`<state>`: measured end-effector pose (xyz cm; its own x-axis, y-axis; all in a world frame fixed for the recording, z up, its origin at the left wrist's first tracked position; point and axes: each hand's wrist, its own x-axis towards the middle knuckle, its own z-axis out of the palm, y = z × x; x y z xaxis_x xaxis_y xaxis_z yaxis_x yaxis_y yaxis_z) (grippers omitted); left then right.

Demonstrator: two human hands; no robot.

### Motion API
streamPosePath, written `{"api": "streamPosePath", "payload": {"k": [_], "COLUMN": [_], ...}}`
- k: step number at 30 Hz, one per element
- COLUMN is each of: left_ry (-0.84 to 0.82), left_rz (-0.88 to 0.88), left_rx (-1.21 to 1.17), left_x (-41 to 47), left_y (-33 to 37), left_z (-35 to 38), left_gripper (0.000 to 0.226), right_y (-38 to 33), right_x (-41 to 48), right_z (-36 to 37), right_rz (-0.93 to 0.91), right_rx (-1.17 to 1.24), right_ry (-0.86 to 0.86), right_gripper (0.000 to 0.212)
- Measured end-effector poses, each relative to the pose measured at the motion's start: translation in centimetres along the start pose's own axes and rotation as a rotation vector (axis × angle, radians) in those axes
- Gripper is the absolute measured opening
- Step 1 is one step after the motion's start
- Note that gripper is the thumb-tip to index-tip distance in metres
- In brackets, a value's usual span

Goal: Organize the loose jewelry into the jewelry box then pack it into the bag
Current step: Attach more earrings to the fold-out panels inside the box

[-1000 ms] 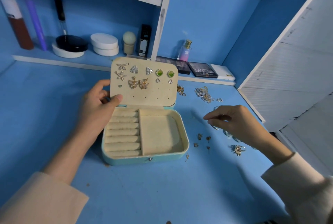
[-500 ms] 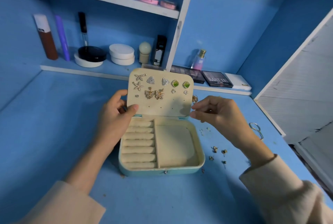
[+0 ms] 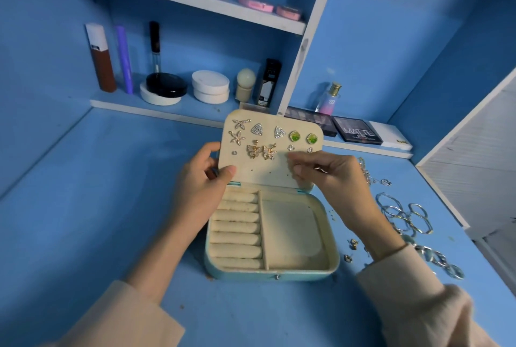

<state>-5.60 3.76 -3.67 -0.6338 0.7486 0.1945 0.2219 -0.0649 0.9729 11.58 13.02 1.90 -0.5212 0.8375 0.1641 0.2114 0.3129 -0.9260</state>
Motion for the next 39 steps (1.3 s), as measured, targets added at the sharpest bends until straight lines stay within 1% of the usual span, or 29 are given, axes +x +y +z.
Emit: {"api": "streamPosePath", "payload": {"k": [2, 4, 7, 12, 20, 27, 34, 39], "left_ry": [-0.003, -0.004, -0.005, -0.021, -0.022, -0.023, -0.026, -0.030], "left_rz": [-0.001, -0.001, 0.004, -0.004, 0.004, -0.001, -0.009, -0.014], "left_rx": [0.007, 0.017, 0.028, 0.028, 0.015, 0.029, 0.030, 0.044], "left_x": [0.0, 0.0, -0.1, -0.2, -0.3, -0.2, -0.3, -0.4], "left_y": [0.0, 0.0, 0.2, 0.3, 0.4, 0.6, 0.7, 0.9], "left_z": [0.0, -0.1, -0.1, -0.2, -0.2, -0.2, -0.2, -0.3], "left_gripper": [0.034, 0.033, 0.033, 0.033, 0.033, 0.032, 0.031, 0.034], "right_y": [0.1, 0.0, 0.0, 0.1, 0.9, 1.0, 0.9, 1.1], "right_x": [0.0, 0.1, 0.2, 0.4, 0.5, 0.5, 0.4, 0.6], "right_z": [0.2, 0.5, 0.5, 0.2, 0.4, 0.7, 0.8, 1.2], "right_rz": [0.007, 0.006, -0.027, -0.020, -0.049, -0.058, -0.016, -0.014], "right_rx": [0.015, 0.026, -0.028, -0.126, -0.275, -0.287, -0.321, -0.332], "right_ry": [0.047, 0.094, 0.140, 0.131, 0.187, 0.190, 0.175, 0.227], "right_gripper": [0.025, 0.018, 0.021, 0.018, 0.014, 0.020, 0.015, 0.010]}}
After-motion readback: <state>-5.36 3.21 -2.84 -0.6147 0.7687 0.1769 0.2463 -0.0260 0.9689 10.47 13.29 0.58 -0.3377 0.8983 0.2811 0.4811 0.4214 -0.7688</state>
